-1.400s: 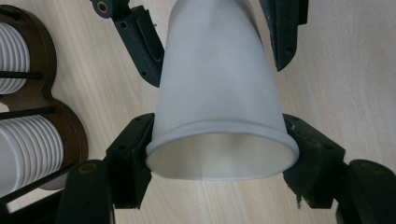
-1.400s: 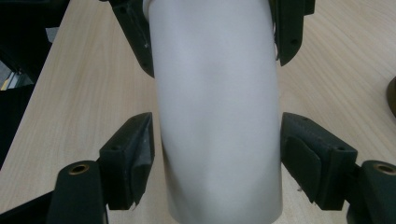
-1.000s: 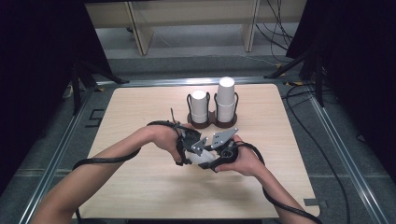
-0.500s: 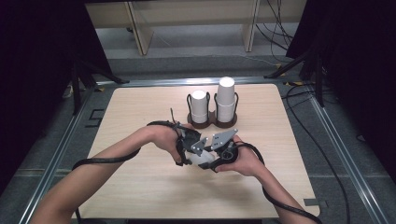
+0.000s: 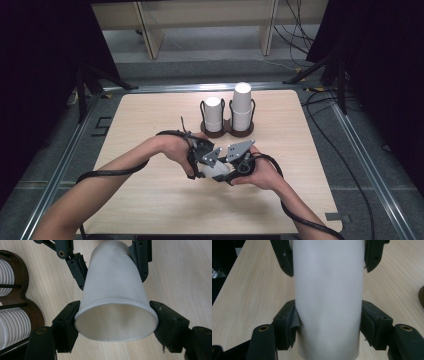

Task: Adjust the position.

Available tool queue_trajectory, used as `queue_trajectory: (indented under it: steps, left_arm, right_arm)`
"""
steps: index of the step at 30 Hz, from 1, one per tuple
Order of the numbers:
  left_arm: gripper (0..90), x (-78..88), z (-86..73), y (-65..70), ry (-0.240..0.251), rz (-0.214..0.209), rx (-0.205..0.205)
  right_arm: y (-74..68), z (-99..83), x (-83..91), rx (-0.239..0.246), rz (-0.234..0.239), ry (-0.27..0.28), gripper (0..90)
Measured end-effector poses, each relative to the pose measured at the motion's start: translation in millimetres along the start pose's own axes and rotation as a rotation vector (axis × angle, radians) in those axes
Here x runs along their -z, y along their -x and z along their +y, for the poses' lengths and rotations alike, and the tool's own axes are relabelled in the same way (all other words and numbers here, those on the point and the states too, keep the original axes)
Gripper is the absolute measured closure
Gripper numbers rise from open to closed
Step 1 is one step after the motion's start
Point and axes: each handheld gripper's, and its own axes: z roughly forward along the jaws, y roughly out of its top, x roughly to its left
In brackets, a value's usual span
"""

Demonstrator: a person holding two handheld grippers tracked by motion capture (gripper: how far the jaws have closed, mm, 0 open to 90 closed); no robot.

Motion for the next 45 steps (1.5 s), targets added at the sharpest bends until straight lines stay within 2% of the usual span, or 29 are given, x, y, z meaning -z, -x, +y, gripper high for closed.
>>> queue_trajectory:
  steps: [1,4,5,8,10,13,15,18,19,20,21,22,23,24,25,26,27,28,29,30,31,34,35,39,40,41,42,43,45]
  left_arm:
    - [24.1,-0.9,-0.9,1.5,0.016,0.0,0.027]
    - [18.4,-0.5,-4.4,0.7,0.034,0.022,0.044]
    - [14.6,0.3,-7.1,0.5,0.058,0.036,0.06]
    - [14.1,2.0,-10.2,0.1,0.081,0.053,0.068]
    - [13.6,4.3,-14.9,-0.1,0.115,0.068,0.095]
    - [13.1,8.0,-22.5,0.5,0.154,0.105,0.129]
    - [12.6,11.1,-28.6,1.7,0.187,0.136,0.137]
    - [12.0,13.4,-38.5,6.6,0.242,0.164,0.181]
    - [12.0,13.9,-41.1,8.1,0.249,0.166,0.195]
    - [11.7,14.5,-46.0,10.7,0.269,0.174,0.21]
    - [11.2,14.3,-49.0,12.1,0.287,0.185,0.223]
    - [11.3,14.5,-54.1,14.2,0.315,0.2,0.254]
    - [11.2,14.5,-61.2,17.1,0.362,0.221,0.299]
    - [11.2,14.5,-61.2,17.1,0.362,0.221,0.299]
    - [11.2,13.9,-66.1,18.8,0.4,0.231,0.328]
    - [11.1,13.9,-69.6,20.9,0.421,0.252,0.354]
    - [11.4,12.3,-75.0,23.7,0.471,0.266,0.405]
    - [11.3,12.3,-75.0,23.7,0.471,0.266,0.405]
    - [11.3,11.6,-78.7,26.2,0.491,0.277,0.429]
    - [11.2,11.1,-80.8,28.3,0.503,0.288,0.447]
    - [11.5,8.3,-82.7,32.0,0.548,0.314,0.488]
    - [12.0,2.0,-86.9,39.8,0.645,0.334,0.571]
    - [12.1,-0.3,-87.8,42.5,0.669,0.334,0.584]
    - [12.0,-6.2,-91.2,52.6,0.729,0.361,0.647]
    - [12.0,-6.7,-92.4,54.3,0.736,0.371,0.655]
    - [12.1,-8.8,-92.4,55.4,0.769,0.374,0.67]
    - [12.1,-9.4,-93.0,56.6,0.779,0.381,0.686]
    - [12.2,-9.5,-92.9,58.1,0.784,0.389,0.702]
    - [12.3,-11.3,-92.9,60.3,0.818,0.406,0.73]
  right_arm:
    - [-0.1,-0.4,0.2,0.003,-0.002,-0.007,36.2]
    - [0.9,-2.4,1.0,0.016,-0.014,-0.001,36.2]
    - [0.8,-4.8,1.6,0.006,-0.023,0.001,36.1]
    - [0.9,-6.9,1.6,0.005,-0.03,0.007,36.1]
    - [1.1,-8.9,2.6,0.004,-0.048,0.02,36.0]
    - [0.7,-11.8,3.6,-0.018,-0.057,0.036,35.9]
    - [1.7,-13.6,4.5,-0.005,-0.079,0.056,35.8]
    - [1.2,-16.5,5.6,-0.021,-0.09,0.071,35.8]
    - [0.2,-17.9,5.9,-0.041,-0.096,0.079,35.8]
    - [1.3,-18.5,6.2,-0.027,-0.102,0.09,35.8]
    - [1.1,-19.9,7.0,-0.037,-0.108,0.103,35.8]
    - [0.9,-20.5,8.2,-0.047,-0.111,0.105,35.7]
    - [0.8,-22.7,9.2,-0.051,-0.134,0.145,35.7]
    - [0.8,-22.7,9.2,-0.051,-0.134,0.145,35.7]
    - [0.2,-23.3,9.8,-0.062,-0.137,0.153,35.6]
    - [1.3,-24.3,10.6,-0.042,-0.157,0.171,35.6]
    - [0.5,-26.2,12.0,-0.064,-0.176,0.193,35.5]
    - [0.5,-26.2,12.0,-0.064,-0.176,0.193,35.5]
    - [-0.9,-26.7,11.9,-0.084,-0.181,0.208,35.5]
    - [0.6,-27.5,13.1,-0.076,-0.198,0.224,35.5]
    - [0.9,-28.0,13.7,-0.079,-0.203,0.232,35.5]
    - [1.8,-30.7,14.5,-0.101,-0.216,0.284,35.5]
    - [0.2,-31.9,14.6,-0.134,-0.221,0.289,35.5]
    - [2.9,-35.1,14.9,-0.139,-0.236,0.332,35.4]
    - [2.6,-35.4,14.9,-0.154,-0.234,0.344,35.4]
    - [4.2,-35.7,14.4,-0.136,-0.248,0.37,35.4]
    - [3.4,-35.8,15.9,-0.15,-0.26,0.369,35.4]
    - [2.6,-36.0,14.8,-0.174,-0.264,0.392,35.4]
    - [3.4,-36.1,16.2,-0.181,-0.267,0.401,35.4]
